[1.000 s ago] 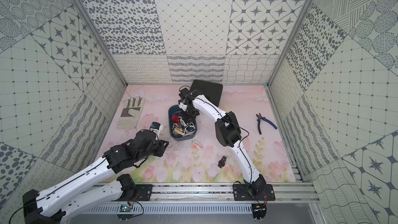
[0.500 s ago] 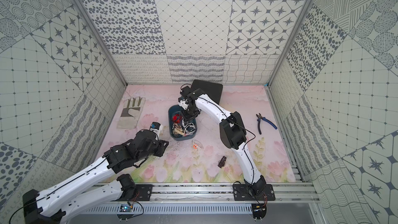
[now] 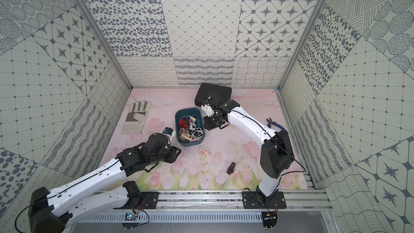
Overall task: Put the watch into the storage box
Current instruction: Pick up the watch at the center of the board.
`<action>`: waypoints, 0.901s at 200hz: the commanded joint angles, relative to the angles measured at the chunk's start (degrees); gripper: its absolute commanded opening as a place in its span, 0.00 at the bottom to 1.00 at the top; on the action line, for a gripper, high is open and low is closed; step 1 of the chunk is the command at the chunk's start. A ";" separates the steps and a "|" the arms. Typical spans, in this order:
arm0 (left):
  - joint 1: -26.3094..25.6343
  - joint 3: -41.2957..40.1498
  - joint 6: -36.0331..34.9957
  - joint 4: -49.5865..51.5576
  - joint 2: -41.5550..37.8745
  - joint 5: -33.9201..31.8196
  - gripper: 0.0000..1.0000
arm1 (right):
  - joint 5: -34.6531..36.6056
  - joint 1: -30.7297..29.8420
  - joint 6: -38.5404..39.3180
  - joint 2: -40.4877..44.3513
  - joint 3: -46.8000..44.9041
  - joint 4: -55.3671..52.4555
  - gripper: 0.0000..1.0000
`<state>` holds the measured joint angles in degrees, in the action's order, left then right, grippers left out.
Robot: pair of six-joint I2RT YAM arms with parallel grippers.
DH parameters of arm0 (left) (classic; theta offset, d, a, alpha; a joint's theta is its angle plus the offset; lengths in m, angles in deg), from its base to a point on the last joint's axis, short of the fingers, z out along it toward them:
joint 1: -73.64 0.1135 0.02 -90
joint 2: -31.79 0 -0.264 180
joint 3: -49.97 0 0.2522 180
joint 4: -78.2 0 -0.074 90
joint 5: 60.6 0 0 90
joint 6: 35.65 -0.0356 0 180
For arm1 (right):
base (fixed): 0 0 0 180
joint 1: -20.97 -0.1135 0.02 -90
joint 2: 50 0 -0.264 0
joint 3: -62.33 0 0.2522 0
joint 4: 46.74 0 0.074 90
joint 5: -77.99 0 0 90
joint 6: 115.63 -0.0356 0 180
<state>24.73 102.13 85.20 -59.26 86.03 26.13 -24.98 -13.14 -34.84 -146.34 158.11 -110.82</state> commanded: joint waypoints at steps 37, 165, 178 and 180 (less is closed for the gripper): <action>-7.06 4.44 -3.69 -9.13 8.99 4.71 0.44 | 4.66 2.29 -9.73 14.37 -19.97 6.80 0.36; -7.08 2.31 -4.45 -11.63 8.05 5.70 0.43 | 12.01 -5.30 -24.38 30.29 -34.33 -5.45 0.36; -7.11 2.05 -4.24 -11.38 7.68 5.71 0.43 | 12.90 -6.70 -25.06 29.85 -33.72 -6.71 0.35; -7.09 2.04 -4.23 -11.31 7.69 5.79 0.43 | 13.02 -6.86 -25.13 29.81 -33.64 -6.93 0.36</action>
<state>17.83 104.82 81.83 -68.07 94.86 31.13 -14.75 -18.06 -57.51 -115.63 122.62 -114.58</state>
